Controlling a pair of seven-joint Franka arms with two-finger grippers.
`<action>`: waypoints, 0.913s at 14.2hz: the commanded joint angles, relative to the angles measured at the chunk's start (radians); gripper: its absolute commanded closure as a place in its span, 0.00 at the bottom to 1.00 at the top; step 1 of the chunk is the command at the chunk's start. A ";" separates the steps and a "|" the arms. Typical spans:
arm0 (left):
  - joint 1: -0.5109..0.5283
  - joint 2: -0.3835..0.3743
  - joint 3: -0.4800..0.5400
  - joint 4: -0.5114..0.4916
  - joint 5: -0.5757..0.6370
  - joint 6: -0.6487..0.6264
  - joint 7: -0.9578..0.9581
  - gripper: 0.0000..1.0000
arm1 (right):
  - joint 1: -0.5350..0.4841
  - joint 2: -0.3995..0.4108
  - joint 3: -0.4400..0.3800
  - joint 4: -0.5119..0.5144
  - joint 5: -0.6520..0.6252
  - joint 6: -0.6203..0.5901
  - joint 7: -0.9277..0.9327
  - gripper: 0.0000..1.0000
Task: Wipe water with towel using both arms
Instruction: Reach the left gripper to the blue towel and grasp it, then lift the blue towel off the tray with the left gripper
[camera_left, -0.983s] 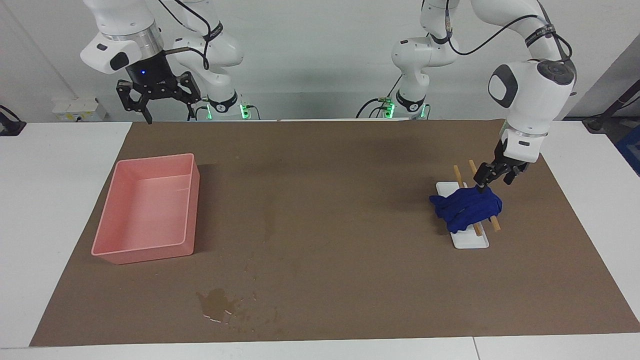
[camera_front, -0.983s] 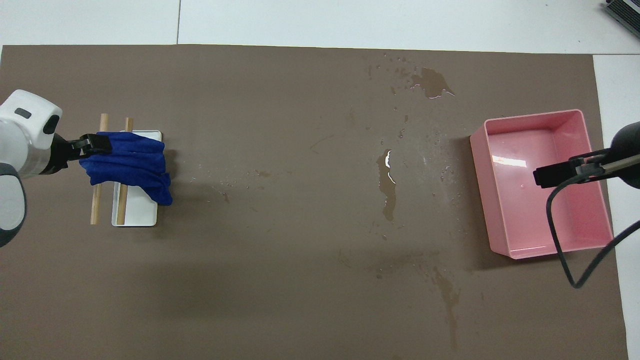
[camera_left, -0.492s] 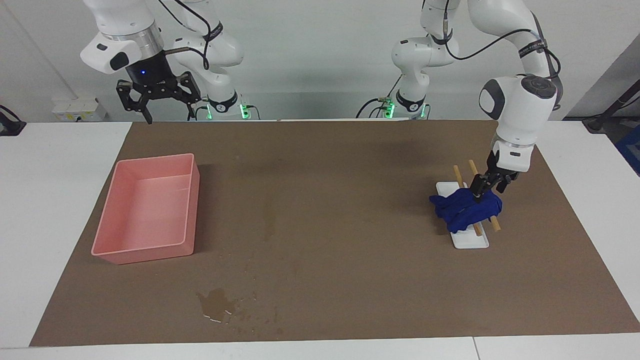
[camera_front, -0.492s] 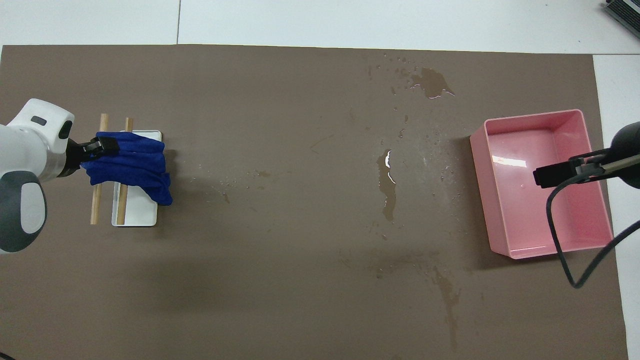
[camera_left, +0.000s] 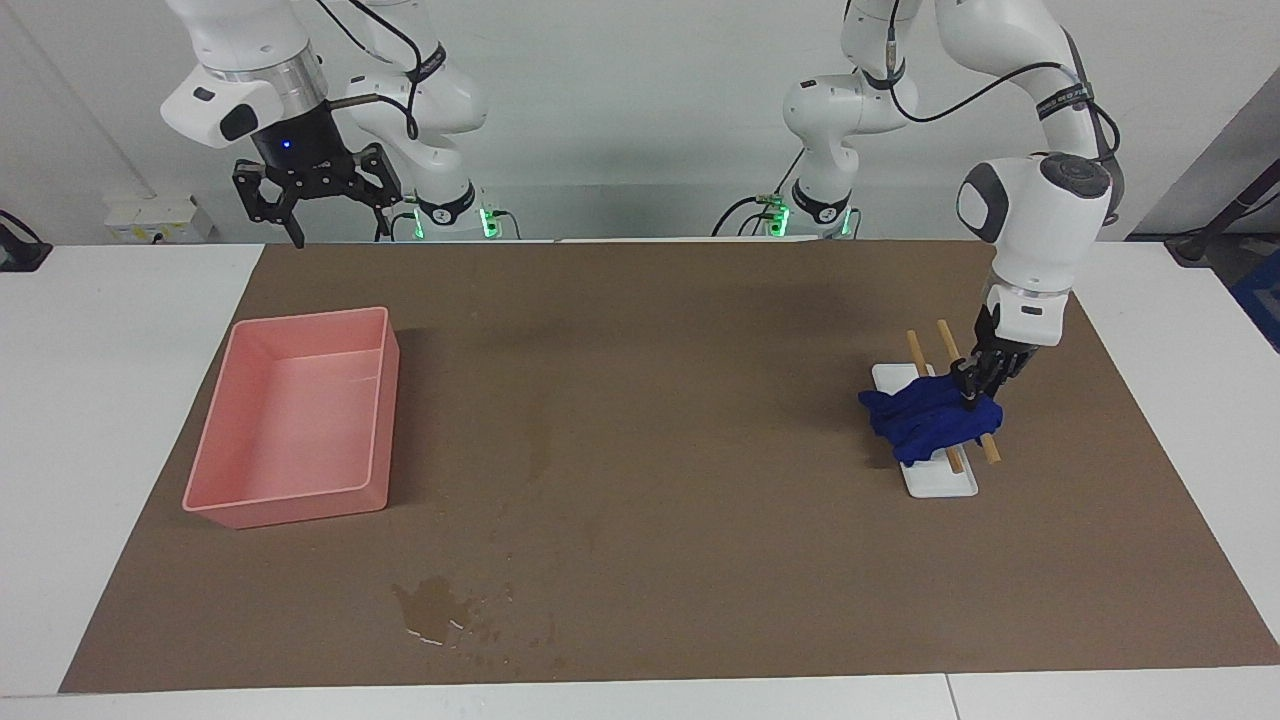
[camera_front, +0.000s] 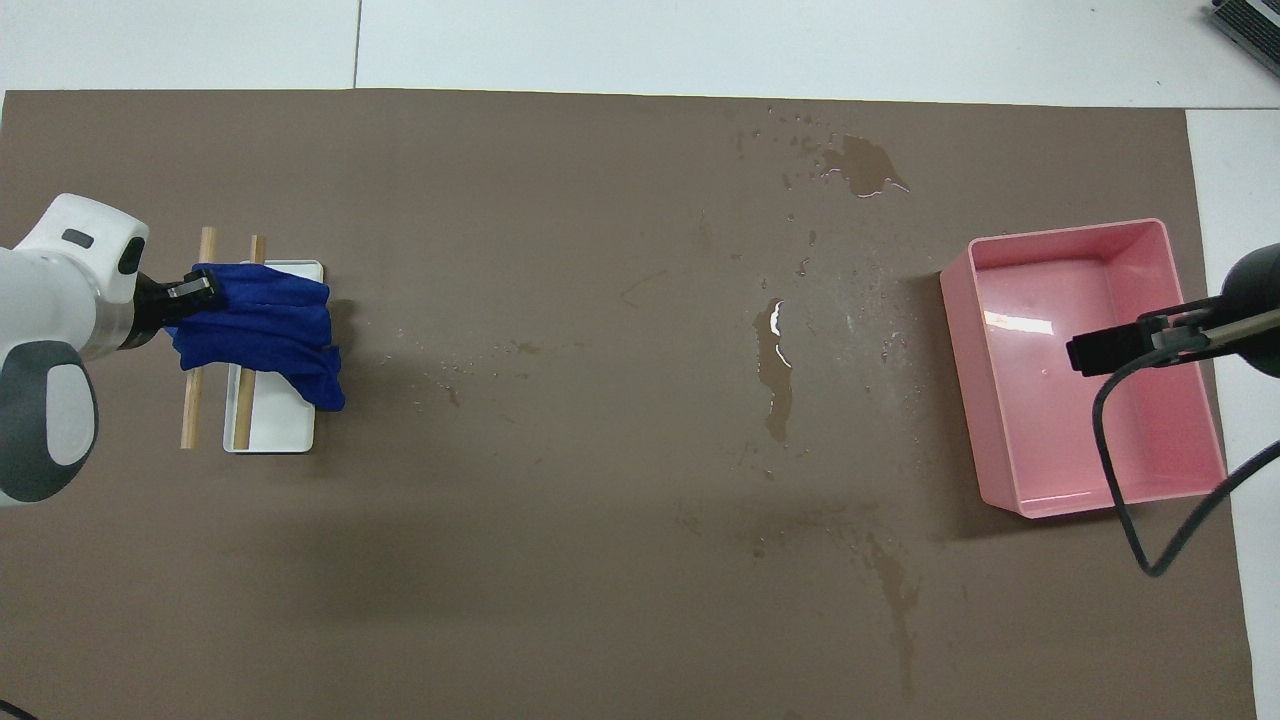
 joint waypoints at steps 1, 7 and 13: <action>0.007 0.008 -0.005 -0.011 0.024 0.026 -0.009 1.00 | -0.013 -0.023 0.006 -0.023 0.022 -0.005 0.010 0.00; 0.027 0.025 -0.008 0.053 0.007 -0.014 -0.021 1.00 | -0.013 -0.023 0.006 -0.023 0.022 -0.005 0.010 0.00; 0.055 -0.008 -0.008 0.193 -0.360 -0.211 -0.160 1.00 | -0.013 -0.023 0.006 -0.023 0.022 -0.005 0.010 0.00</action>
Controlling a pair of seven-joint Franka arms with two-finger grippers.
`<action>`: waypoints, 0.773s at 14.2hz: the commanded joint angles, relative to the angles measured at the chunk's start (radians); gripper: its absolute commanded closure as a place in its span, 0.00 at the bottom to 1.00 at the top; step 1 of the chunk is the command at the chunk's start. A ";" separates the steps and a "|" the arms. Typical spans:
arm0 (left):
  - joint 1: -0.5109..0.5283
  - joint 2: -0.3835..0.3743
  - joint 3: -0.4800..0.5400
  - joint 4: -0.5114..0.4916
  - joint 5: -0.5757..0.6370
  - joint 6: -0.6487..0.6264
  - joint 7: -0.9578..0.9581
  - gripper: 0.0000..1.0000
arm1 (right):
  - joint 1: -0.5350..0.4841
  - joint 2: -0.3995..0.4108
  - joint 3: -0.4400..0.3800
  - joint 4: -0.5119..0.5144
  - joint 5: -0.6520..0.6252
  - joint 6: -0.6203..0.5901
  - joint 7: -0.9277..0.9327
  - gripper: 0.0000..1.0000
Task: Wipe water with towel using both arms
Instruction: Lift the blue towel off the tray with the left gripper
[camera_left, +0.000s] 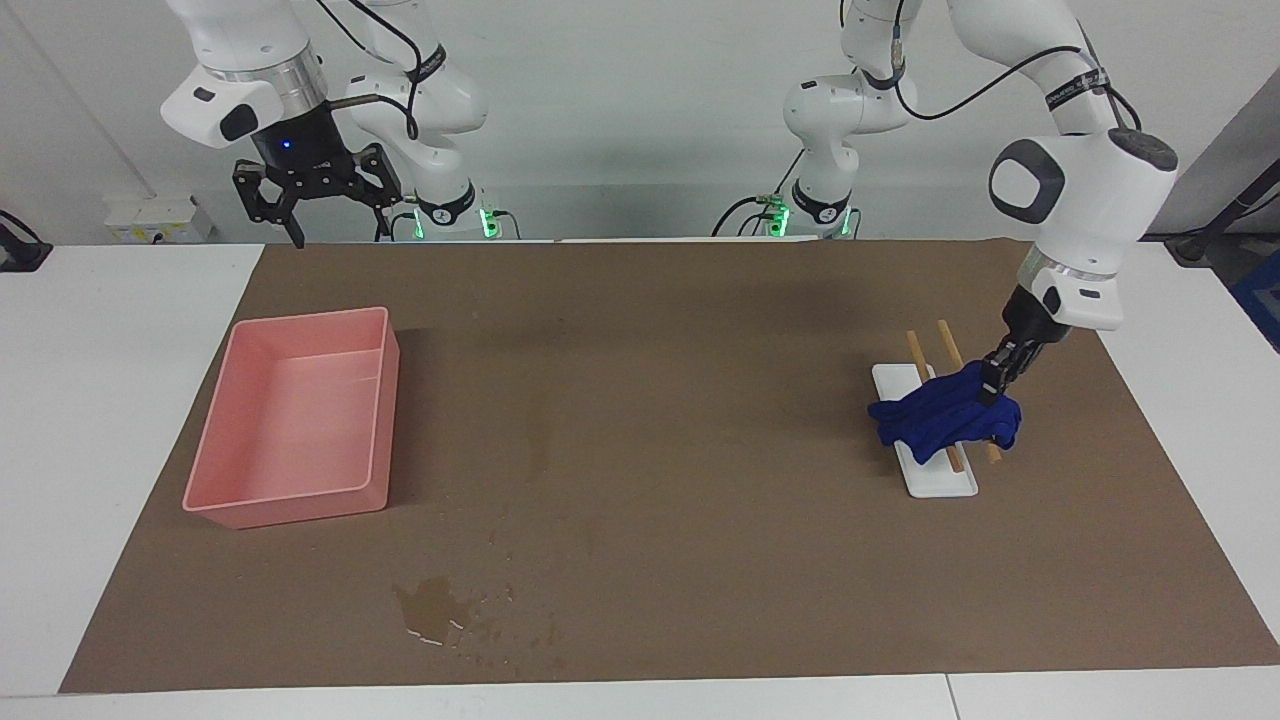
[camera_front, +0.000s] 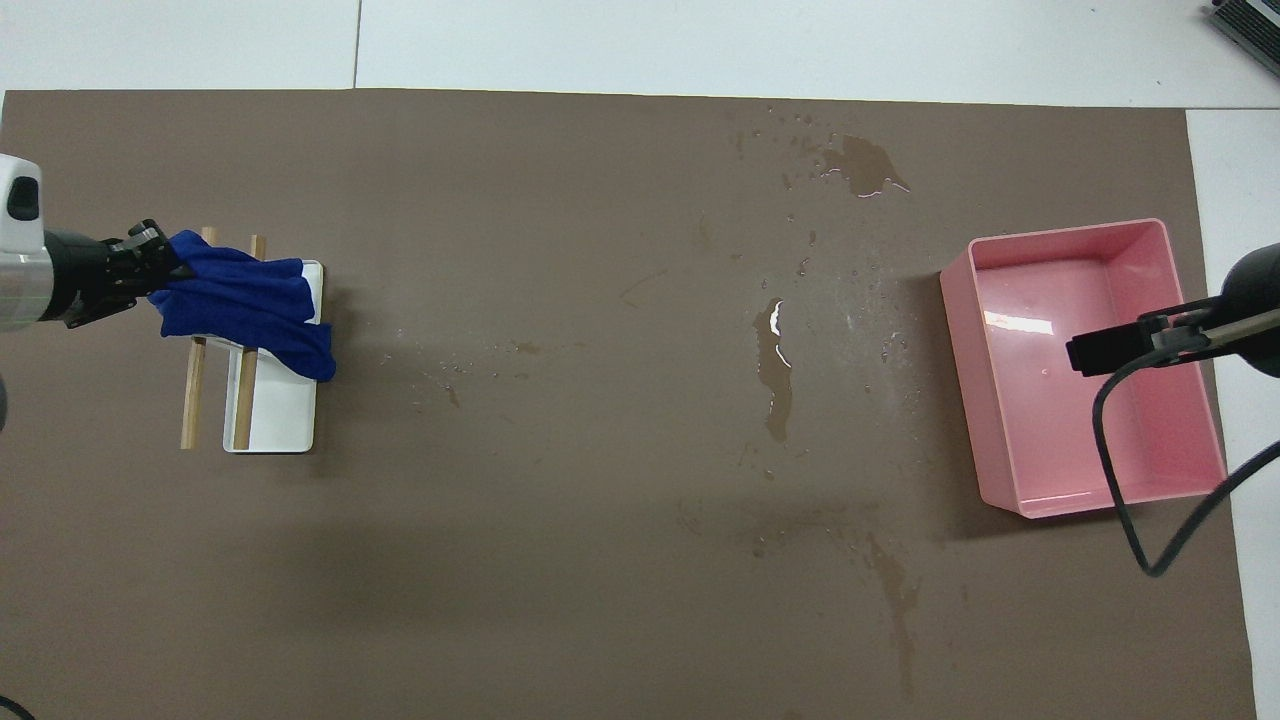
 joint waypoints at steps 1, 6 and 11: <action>0.003 -0.030 -0.013 0.054 -0.094 -0.077 -0.178 1.00 | -0.013 -0.023 0.006 -0.022 0.022 -0.005 0.010 0.00; -0.048 -0.119 -0.077 0.068 -0.249 -0.138 -0.629 1.00 | -0.014 -0.023 0.006 -0.023 0.022 -0.005 0.010 0.00; -0.053 -0.150 -0.279 0.088 -0.291 -0.123 -1.034 1.00 | -0.016 -0.026 0.004 -0.025 0.022 -0.028 0.011 0.00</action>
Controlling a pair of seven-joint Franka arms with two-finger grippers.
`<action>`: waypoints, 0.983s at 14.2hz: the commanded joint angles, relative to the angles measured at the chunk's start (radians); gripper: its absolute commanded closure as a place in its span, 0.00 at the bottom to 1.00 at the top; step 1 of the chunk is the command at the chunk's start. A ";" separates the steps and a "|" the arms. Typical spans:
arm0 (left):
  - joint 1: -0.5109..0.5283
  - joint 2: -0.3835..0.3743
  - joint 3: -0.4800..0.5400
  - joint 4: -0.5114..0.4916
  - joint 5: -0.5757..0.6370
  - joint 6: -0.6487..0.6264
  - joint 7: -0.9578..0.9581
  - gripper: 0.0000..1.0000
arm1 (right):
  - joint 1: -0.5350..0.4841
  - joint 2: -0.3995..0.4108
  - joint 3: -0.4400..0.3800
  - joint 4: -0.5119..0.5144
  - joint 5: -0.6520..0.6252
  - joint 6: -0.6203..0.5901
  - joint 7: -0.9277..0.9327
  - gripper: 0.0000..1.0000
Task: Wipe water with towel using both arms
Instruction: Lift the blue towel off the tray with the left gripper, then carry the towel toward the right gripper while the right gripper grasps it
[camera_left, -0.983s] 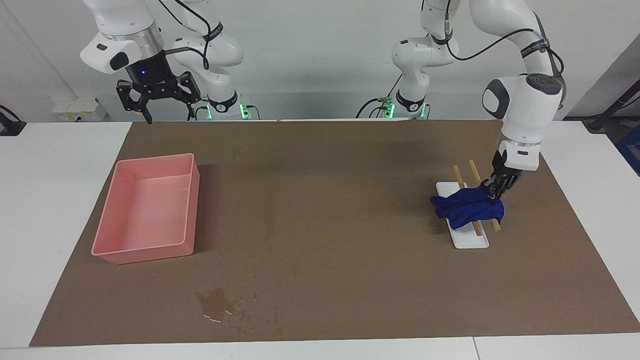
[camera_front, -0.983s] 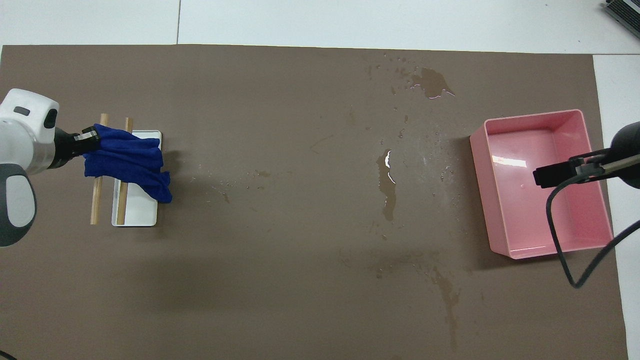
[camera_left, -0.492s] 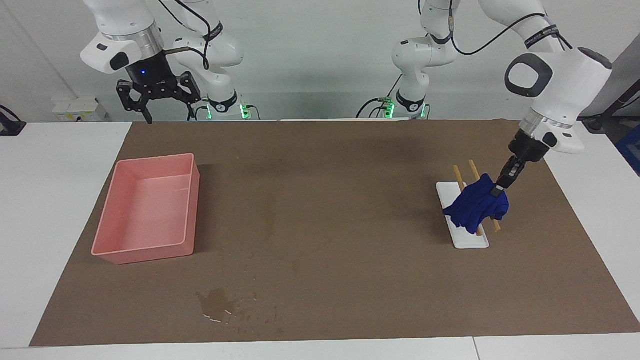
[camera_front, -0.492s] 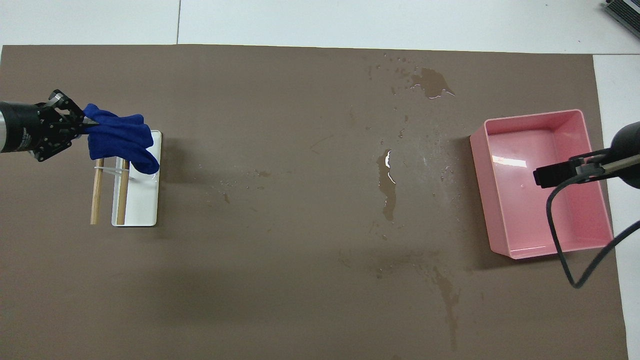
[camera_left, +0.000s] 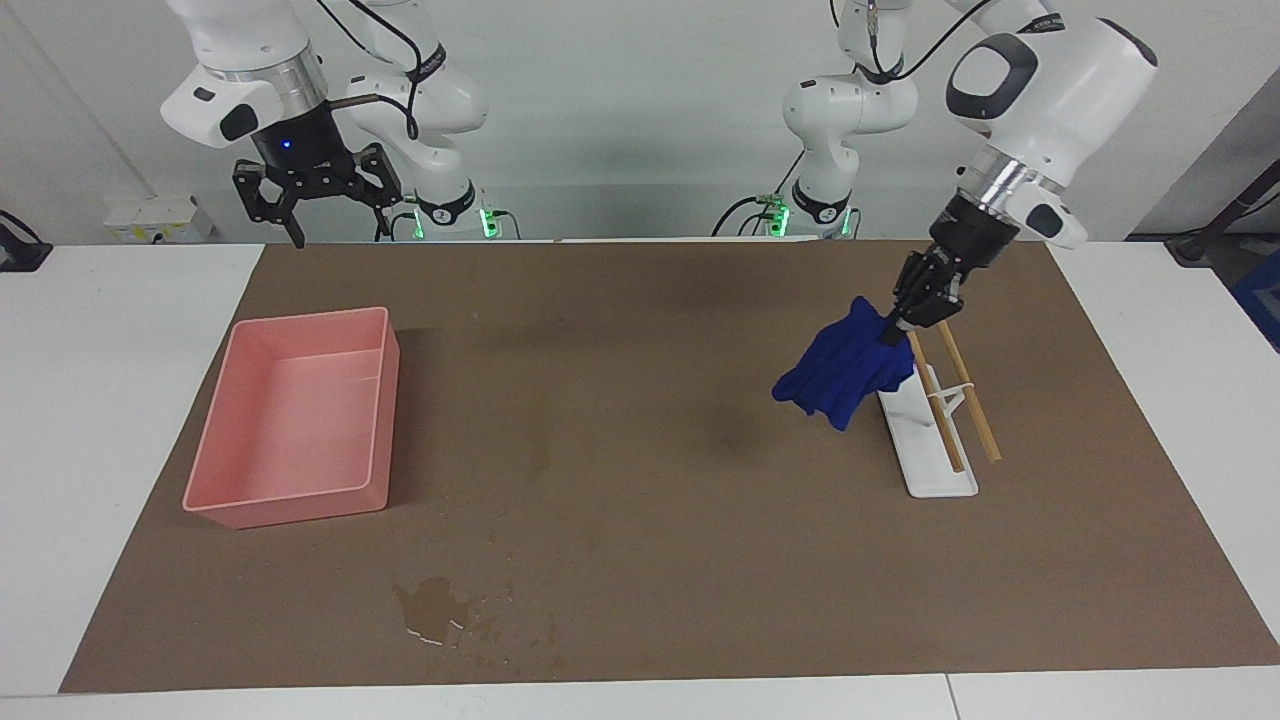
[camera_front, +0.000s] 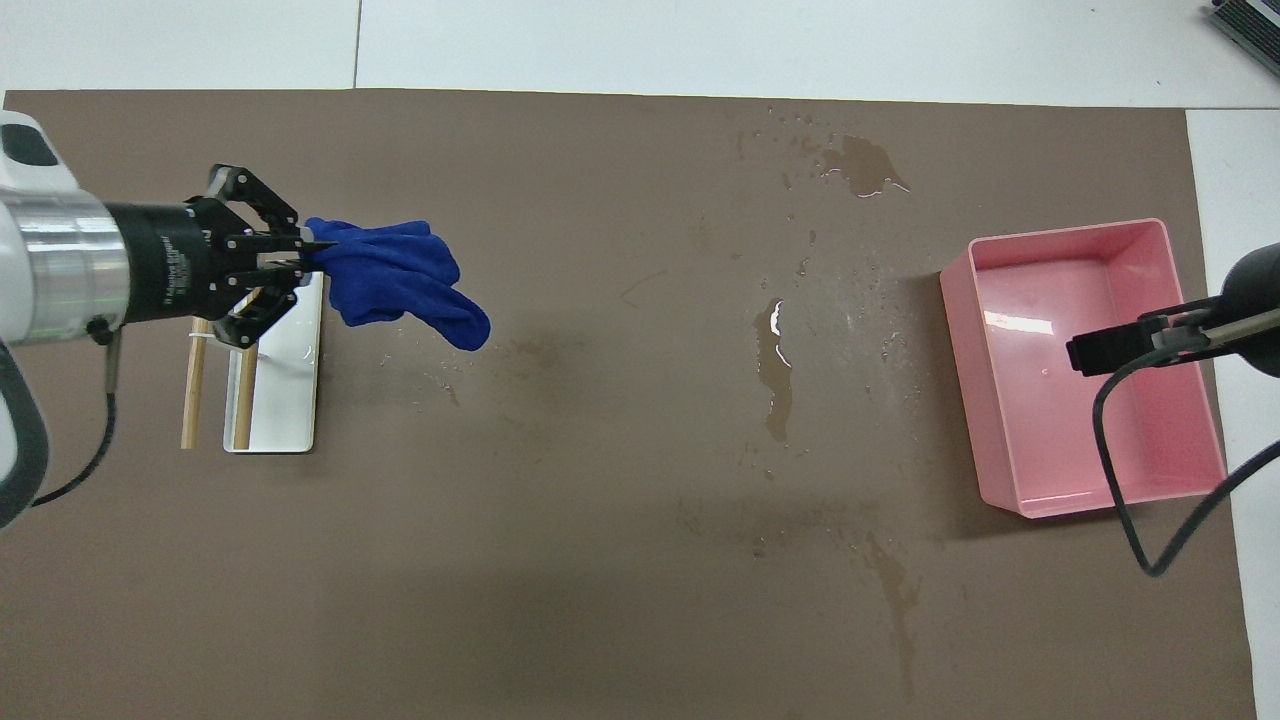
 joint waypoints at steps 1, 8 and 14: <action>-0.003 -0.014 -0.090 0.020 -0.023 -0.003 -0.160 1.00 | -0.042 -0.035 0.003 -0.022 0.022 -0.056 0.010 0.00; -0.055 -0.011 -0.225 0.003 -0.023 0.178 -0.457 1.00 | 0.007 -0.076 0.017 -0.144 0.244 0.114 0.401 0.00; -0.087 -0.009 -0.227 -0.002 -0.024 0.237 -0.547 1.00 | 0.104 -0.067 0.020 -0.305 0.642 0.419 1.089 0.00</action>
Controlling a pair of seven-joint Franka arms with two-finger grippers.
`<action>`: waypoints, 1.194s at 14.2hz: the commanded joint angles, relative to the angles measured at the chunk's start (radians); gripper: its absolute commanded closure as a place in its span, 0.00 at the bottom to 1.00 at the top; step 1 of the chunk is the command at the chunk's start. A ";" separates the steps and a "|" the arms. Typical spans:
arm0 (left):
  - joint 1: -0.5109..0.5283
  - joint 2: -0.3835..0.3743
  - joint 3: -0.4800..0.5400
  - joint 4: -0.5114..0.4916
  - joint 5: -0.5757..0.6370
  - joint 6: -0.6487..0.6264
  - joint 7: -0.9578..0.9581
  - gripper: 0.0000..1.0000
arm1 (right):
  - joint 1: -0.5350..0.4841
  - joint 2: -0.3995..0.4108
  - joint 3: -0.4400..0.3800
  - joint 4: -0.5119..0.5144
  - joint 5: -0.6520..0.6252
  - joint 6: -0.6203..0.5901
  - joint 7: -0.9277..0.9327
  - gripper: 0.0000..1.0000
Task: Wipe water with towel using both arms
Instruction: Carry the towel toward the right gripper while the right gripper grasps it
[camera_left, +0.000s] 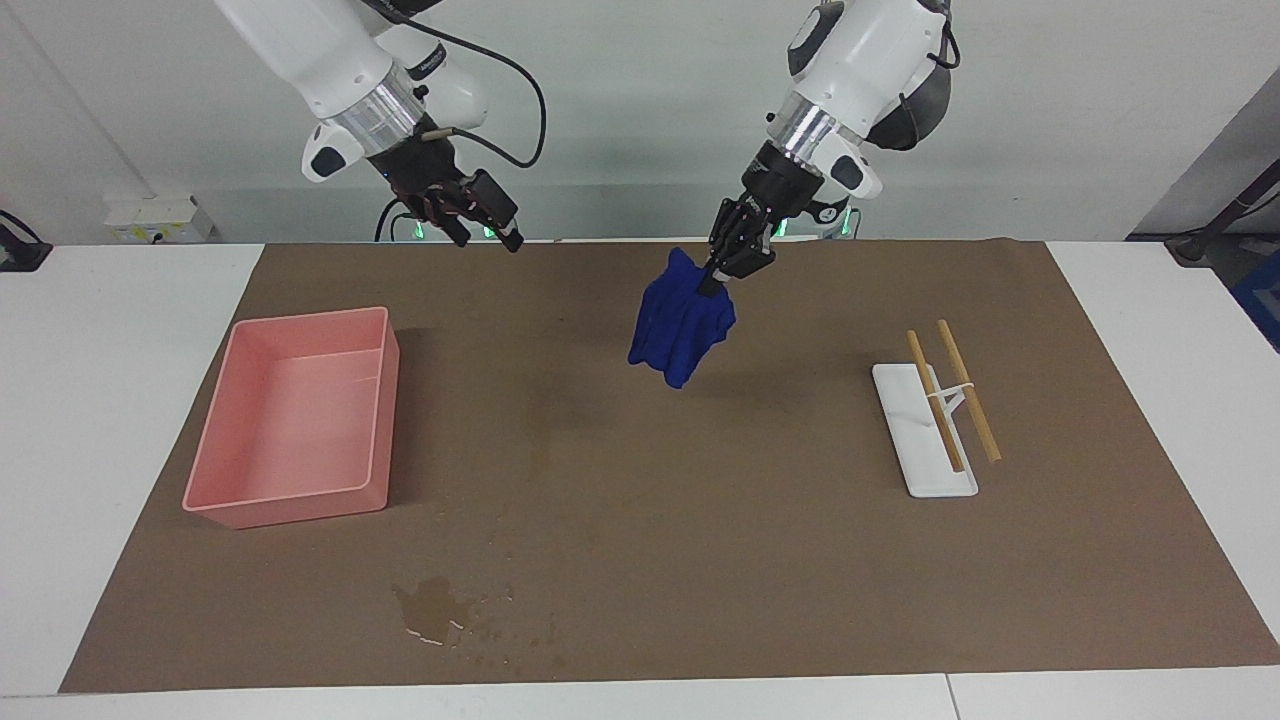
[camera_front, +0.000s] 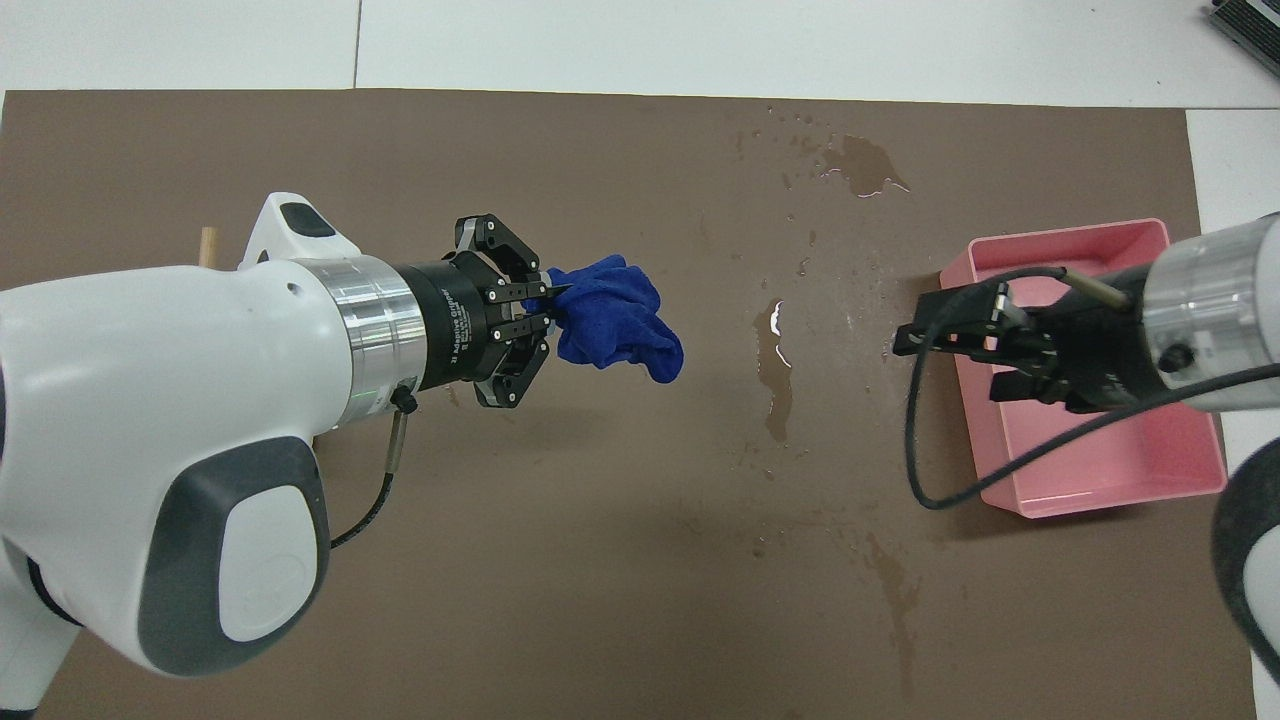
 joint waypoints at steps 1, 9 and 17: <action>-0.040 -0.006 0.009 -0.009 -0.019 0.065 -0.064 1.00 | 0.042 -0.023 -0.002 -0.119 0.205 0.213 0.294 0.00; -0.101 -0.004 0.009 -0.009 -0.019 0.096 -0.124 1.00 | 0.219 0.077 -0.002 -0.162 0.365 0.487 0.510 0.00; -0.144 -0.006 0.009 -0.012 -0.019 0.094 -0.144 1.00 | 0.262 0.111 -0.002 -0.164 0.364 0.534 0.407 1.00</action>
